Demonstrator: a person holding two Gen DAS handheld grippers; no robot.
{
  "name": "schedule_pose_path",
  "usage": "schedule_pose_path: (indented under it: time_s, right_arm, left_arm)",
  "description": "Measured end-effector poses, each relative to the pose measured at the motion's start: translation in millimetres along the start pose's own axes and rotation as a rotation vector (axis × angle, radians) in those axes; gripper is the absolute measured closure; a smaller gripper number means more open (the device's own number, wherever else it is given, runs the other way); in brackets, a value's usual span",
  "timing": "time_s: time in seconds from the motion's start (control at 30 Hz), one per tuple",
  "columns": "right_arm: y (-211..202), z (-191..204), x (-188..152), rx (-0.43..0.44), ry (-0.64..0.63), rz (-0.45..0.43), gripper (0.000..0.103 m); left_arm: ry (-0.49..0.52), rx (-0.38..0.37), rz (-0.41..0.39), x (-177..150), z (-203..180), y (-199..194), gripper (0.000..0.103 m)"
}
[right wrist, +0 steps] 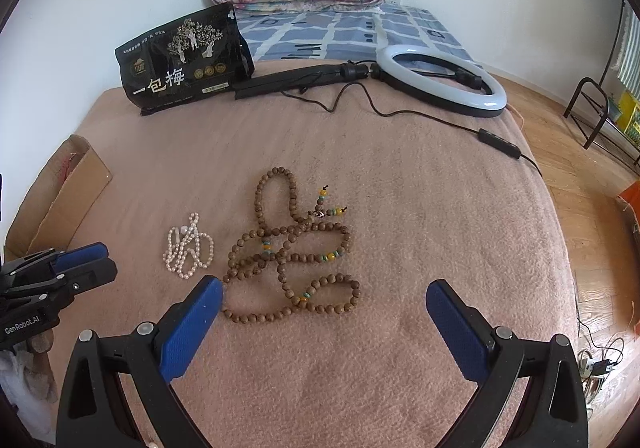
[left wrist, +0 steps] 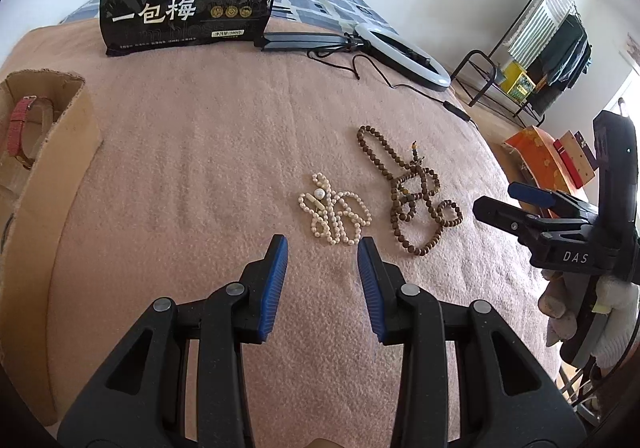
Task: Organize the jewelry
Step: 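Close left tool on the white pearl strand while right tool approaches the mala, then close right tool on the brown bead mala while left tool holds pearls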
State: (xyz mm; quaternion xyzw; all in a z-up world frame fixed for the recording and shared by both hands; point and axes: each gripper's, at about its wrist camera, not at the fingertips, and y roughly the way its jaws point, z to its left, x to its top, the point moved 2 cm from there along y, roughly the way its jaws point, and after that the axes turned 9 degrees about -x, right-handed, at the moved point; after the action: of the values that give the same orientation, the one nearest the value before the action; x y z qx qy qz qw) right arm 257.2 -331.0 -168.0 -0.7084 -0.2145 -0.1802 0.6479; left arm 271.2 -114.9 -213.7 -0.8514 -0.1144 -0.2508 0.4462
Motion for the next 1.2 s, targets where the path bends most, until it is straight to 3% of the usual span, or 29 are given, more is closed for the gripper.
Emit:
schedule_pose_path:
  time_s: [0.43, 0.7, 0.9, 1.2]
  right_arm:
    - [34, -3, 2, 0.005, 0.025, 0.057, 0.005]
    - [45, -3, 8, 0.059, 0.080, 0.082, 0.005]
    - [59, 1, 14, 0.086, 0.132, 0.123, 0.004]
    - [80, 16, 18, 0.053, 0.112, 0.168, 0.002]
  left_arm:
    - [0.052, 0.029, 0.075, 8, -6, 51, 0.067]
    - [0.087, 0.104, 0.082, 12, -10, 70, 0.067]
    - [0.109, 0.146, 0.064, 10, -5, 69, 0.091]
    - [0.119, 0.120, 0.056, 7, 2, 63, 0.097]
